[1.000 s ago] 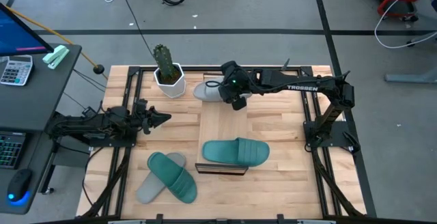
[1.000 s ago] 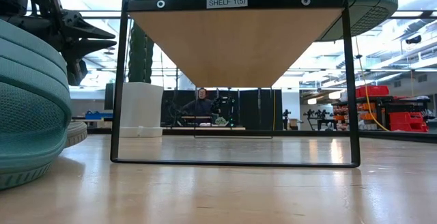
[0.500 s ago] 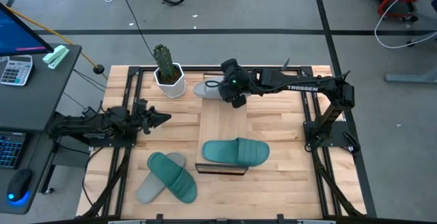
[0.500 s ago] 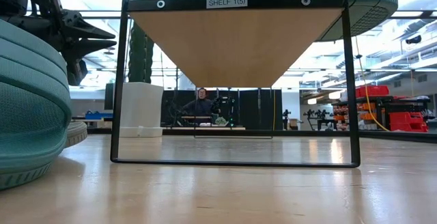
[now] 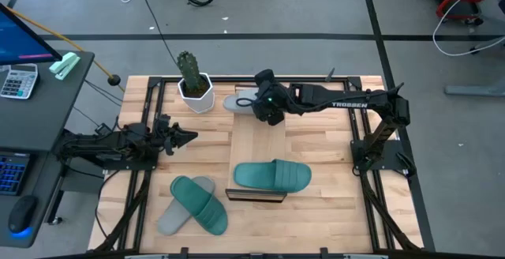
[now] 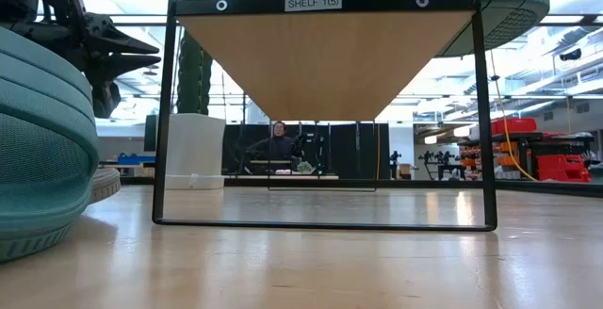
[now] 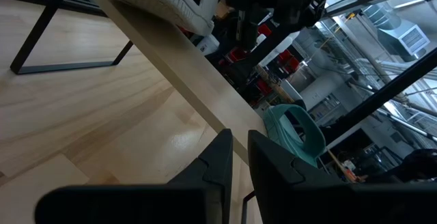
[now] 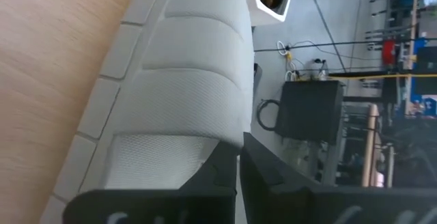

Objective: Pick and place slides into the shelf
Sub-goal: Put the right gray slipper on the shelf

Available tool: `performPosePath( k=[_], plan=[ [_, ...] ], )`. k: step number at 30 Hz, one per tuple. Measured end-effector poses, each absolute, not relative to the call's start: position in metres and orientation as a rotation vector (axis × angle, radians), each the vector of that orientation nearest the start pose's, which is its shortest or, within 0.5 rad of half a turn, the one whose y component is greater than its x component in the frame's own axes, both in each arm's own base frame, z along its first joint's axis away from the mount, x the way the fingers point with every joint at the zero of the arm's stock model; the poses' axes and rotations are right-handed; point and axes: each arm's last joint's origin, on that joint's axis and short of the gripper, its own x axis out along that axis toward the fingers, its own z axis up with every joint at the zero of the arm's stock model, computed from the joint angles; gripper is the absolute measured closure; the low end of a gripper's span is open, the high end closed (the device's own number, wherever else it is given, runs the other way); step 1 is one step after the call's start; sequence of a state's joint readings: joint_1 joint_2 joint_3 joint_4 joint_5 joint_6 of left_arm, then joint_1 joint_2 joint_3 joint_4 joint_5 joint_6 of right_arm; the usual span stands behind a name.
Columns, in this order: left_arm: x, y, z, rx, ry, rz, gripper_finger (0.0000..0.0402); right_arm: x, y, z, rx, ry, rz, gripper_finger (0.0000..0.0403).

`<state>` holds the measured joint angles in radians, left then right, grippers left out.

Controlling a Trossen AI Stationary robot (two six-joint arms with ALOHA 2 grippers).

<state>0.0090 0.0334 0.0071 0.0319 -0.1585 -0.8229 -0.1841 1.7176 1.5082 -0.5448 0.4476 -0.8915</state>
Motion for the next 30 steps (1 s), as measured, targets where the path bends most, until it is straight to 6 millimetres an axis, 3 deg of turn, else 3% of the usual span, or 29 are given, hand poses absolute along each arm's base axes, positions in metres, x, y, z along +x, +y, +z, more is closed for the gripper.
performPosePath(
  k=[15,30],
  plan=[
    [0.099,0.005,0.166,-0.821,-0.074,0.156,0.0349,0.371,-0.084,0.309,-0.893,0.977,-0.270,0.0401],
    [0.099,0.005,0.166,-0.818,-0.074,0.156,0.0349,0.368,-0.094,0.302,-0.876,0.968,-0.185,0.0401]
  ],
)
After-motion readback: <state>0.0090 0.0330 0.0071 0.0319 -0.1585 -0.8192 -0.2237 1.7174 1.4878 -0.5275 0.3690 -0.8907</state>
